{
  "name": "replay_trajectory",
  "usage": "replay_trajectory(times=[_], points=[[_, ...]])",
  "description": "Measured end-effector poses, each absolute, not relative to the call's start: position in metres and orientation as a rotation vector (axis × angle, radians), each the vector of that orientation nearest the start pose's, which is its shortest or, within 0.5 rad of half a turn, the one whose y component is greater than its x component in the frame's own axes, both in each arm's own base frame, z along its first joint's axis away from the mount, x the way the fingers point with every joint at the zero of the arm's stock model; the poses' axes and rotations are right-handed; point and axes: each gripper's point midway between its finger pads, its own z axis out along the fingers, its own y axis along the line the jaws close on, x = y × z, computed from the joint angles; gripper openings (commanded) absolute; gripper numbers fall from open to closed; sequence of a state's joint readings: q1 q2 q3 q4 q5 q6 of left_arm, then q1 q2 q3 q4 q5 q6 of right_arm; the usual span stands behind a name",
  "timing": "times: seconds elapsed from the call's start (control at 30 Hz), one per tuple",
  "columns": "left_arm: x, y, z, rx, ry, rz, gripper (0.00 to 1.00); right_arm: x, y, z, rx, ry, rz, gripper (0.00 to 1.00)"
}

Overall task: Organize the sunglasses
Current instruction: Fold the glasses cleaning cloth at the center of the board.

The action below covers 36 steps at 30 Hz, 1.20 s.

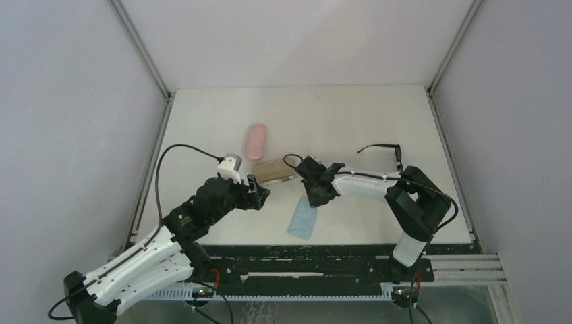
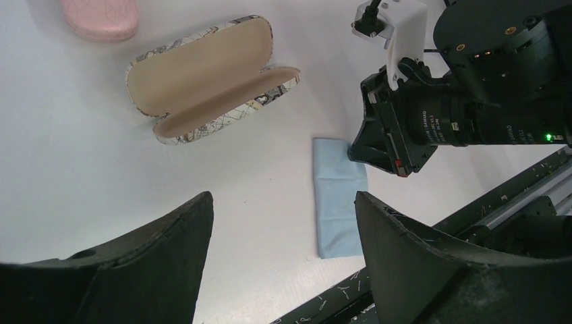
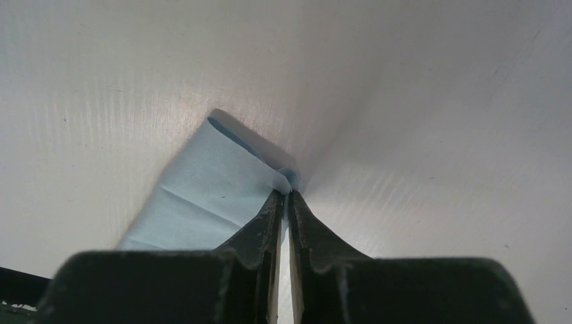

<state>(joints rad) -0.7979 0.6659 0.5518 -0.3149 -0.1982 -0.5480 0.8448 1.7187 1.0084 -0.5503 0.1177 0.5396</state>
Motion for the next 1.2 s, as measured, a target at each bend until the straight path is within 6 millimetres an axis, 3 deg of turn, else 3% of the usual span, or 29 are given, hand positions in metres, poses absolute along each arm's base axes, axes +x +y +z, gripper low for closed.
replay_trajectory(times=[0.27,0.53,1.0,1.2], points=[[0.206,-0.196,0.166,0.138,2.067,-0.667,0.79,0.214,0.248,0.011,-0.435,2.766,0.201,0.0],[0.214,-0.217,0.145,0.179,2.127,-0.682,0.75,0.201,0.253,0.014,-0.46,2.721,0.445,0.0],[0.212,-0.271,0.101,0.303,2.217,-0.773,0.64,0.215,0.26,0.024,-0.353,2.628,0.812,0.0],[0.212,-0.283,0.089,0.311,2.237,-0.79,0.56,0.216,0.269,0.034,-0.336,2.587,0.938,0.0]])
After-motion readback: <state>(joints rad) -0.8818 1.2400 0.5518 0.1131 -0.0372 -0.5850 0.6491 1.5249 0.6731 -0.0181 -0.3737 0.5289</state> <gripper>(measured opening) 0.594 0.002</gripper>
